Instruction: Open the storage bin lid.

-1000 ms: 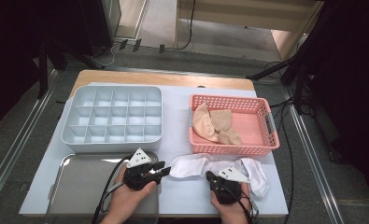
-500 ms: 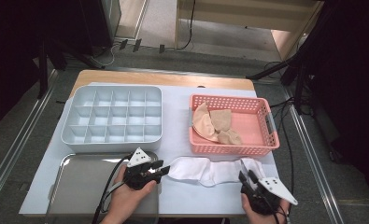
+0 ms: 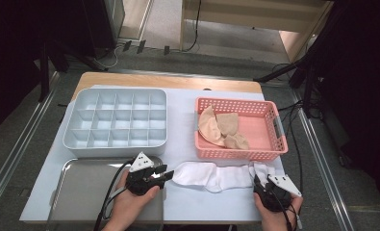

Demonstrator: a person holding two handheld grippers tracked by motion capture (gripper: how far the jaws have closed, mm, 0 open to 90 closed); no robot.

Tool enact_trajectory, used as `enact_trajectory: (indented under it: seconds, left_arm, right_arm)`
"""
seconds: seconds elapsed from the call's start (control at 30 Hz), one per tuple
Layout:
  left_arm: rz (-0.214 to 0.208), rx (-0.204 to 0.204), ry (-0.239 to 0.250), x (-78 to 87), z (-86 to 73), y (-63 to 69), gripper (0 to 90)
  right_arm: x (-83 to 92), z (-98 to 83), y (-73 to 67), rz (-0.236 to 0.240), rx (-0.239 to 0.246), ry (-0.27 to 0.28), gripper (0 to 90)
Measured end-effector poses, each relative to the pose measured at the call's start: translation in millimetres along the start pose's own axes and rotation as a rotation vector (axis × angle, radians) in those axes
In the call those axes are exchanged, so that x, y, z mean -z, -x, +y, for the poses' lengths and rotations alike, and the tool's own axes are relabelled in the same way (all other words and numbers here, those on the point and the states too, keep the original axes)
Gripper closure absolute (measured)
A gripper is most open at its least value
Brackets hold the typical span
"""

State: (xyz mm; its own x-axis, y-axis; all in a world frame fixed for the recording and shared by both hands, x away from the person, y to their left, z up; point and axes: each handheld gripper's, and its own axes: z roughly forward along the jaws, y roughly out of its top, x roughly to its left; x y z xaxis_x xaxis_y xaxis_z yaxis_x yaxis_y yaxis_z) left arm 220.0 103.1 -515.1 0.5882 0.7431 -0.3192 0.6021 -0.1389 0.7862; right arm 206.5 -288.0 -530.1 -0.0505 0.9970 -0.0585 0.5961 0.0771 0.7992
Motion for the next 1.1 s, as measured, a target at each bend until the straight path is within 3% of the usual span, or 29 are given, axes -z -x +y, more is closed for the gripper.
enact_trajectory:
  seconds: [0.07, 0.1, 0.17, 0.27, 0.33, 0.47, 0.6, 0.67, 0.7, 0.77, 0.83, 0.87, 0.9, 0.97, 1.0, 1.1]
  left_arm:
    - [0.001, -0.001, 0.001, 0.4, -0.3, 0.4, 62.4]
    - [-0.003, -0.003, 0.000, 1.0, -0.1, 0.3, 62.5]
    - [-0.005, -0.001, 0.005, 2.0, 0.2, 0.7, 62.6]
    - [-0.007, -0.001, 0.008, 1.9, 0.3, 0.1, 62.9]
    - [-0.004, 0.005, 0.005, 0.4, -0.2, -0.3, 63.1]
    - [-0.004, 0.014, 0.007, -0.4, 0.3, 0.0, 62.8]
    - [-0.008, 0.012, 0.004, -0.3, 0.3, 0.2, 62.7]
    - [-0.005, 0.015, 0.003, -0.9, -0.1, 0.1, 62.7]
    - [-0.005, 0.014, 0.003, -0.8, 0.0, -0.2, 62.7]
    - [-0.004, 0.015, 0.005, -0.7, 0.1, -0.9, 62.7]
    - [-0.002, 0.019, 0.004, -1.8, 0.2, -1.5, 62.5]
    - [0.003, 0.026, 0.003, -2.6, 0.2, -2.0, 62.2]
    - [0.002, 0.032, 0.002, -3.5, 0.1, -2.9, 61.5]
    - [0.012, 0.046, 0.004, -4.8, -0.1, -3.2, 60.0]
    - [0.022, 0.046, 0.006, -5.6, -0.1, -3.3, 59.7]
    - [0.030, 0.043, 0.001, -9.1, -0.8, -1.5, 59.3]
  right_arm:
    - [0.9, -0.1, 1.3, -0.026, 0.010, -0.003, 74.2]
    - [1.6, 0.3, 4.6, -0.010, -0.013, 0.001, 76.6]
    - [6.2, 1.2, 10.5, 0.014, -0.054, 0.026, 78.0]
    - [22.0, 3.7, 7.1, 0.060, -0.043, 0.105, 77.9]
    - [35.9, 5.9, -2.9, 0.116, -0.028, 0.150, 77.7]
    - [56.3, 8.0, -36.4, 0.227, 0.057, 0.194, 77.4]
    - [54.8, 2.3, -68.6, 0.363, 0.135, 0.151, 76.3]
    - [49.4, -2.6, -77.8, 0.419, 0.165, 0.114, 68.5]
    - [48.6, -4.1, -79.8, 0.439, 0.175, 0.111, 60.1]
    - [52.4, -1.5, -75.0, 0.475, 0.153, 0.143, 50.6]
    - [57.8, 4.7, -58.5, 0.518, 0.046, 0.183, 49.3]
    - [58.8, 7.1, -48.9, 0.509, -0.007, 0.199, 51.2]
    - [57.9, 8.3, -39.6, 0.461, -0.036, 0.200, 54.0]
    - [48.9, 6.8, -23.4, 0.315, -0.066, 0.164, 58.8]
    - [42.3, 4.5, -16.6, 0.271, -0.090, 0.139, 60.7]
    - [22.3, -0.9, -7.0, 0.243, -0.117, 0.064, 60.6]
